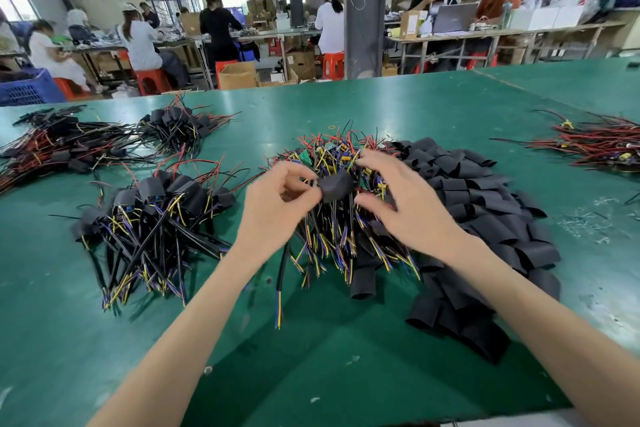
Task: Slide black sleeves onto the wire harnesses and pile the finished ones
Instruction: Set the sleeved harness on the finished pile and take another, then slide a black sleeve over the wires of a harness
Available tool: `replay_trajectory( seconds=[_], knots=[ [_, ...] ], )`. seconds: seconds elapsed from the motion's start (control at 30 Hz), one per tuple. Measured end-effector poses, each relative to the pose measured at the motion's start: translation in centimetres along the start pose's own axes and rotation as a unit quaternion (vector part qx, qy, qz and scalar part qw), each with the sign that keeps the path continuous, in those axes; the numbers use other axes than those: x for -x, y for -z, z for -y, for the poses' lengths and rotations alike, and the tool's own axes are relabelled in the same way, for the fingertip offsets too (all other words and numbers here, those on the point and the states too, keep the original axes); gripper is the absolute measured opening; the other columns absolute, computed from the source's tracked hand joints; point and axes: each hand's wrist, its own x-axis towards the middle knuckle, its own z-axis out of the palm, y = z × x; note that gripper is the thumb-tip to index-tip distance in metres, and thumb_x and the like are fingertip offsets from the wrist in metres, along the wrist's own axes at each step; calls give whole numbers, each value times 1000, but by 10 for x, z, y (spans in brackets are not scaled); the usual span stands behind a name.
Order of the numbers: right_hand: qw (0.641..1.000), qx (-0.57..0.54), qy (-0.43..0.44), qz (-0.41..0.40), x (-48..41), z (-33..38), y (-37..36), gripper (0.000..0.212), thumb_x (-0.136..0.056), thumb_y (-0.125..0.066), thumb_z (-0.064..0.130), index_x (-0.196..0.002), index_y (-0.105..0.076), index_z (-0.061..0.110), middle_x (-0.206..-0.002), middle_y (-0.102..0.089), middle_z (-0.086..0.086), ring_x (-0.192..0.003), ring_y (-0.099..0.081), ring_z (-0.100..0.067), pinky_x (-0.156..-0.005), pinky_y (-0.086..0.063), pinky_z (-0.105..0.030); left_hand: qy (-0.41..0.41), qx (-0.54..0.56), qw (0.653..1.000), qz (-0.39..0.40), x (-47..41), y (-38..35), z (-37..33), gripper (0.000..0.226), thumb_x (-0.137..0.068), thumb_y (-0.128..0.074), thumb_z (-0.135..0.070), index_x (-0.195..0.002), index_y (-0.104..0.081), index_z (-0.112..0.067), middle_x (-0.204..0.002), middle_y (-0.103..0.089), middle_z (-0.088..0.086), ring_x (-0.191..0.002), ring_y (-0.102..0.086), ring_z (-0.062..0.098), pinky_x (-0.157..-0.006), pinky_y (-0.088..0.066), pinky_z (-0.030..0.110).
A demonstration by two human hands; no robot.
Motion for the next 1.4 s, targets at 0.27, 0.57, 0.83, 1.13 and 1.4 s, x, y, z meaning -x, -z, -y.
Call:
replay_trajectory(
  seconds=[0.27,0.57,0.83,1.13,1.4],
  knots=[
    [924,250,-288,21,-2,-39,17,30,-88,-53,13,-116,-46,6,-118,-43,-18,-112,-42,-37,-89,-39,-49,-82,-130,945,-290,-29,78,30,30,-84,-62,-9,-113,-54,-11,-67,-54,-14,-63,-54,-3,-69,-43,22],
    [877,273,-360,160,2,-50,12,39,-92,-49,22,-128,-42,8,-134,-36,-20,-124,-33,-41,-98,-32,-50,127,-398,840,-346,-24,121,86,16,-84,-49,-7,-98,-55,-10,-94,-65,18,-101,-48,37,-87,-30,44],
    [894,230,-362,130,2,-48,16,40,-85,-52,9,-123,-42,6,-126,-33,-19,-119,-33,-40,-95,-35,-49,143,-413,828,-351,-22,113,87,20,-81,-54,-10,-101,-55,-9,-119,-45,23,-117,-36,42,-93,-25,48],
    [919,230,-294,128,4,-54,12,37,-84,-51,3,-120,-49,11,-120,-39,-15,-110,-36,-36,-86,-41,-43,18,-385,918,-93,-30,28,74,19,-91,-53,-26,-97,-65,-11,-99,-67,11,-94,-58,31,-87,-42,40],
    [926,226,-274,129,2,-60,9,23,-91,-53,9,-113,-59,6,-113,-54,-17,-114,-37,-34,-84,-41,-40,176,-233,956,-33,-29,-2,84,38,-84,-66,-42,-110,-66,-14,-110,-67,4,-108,-57,24,-93,-40,32]
  ],
)
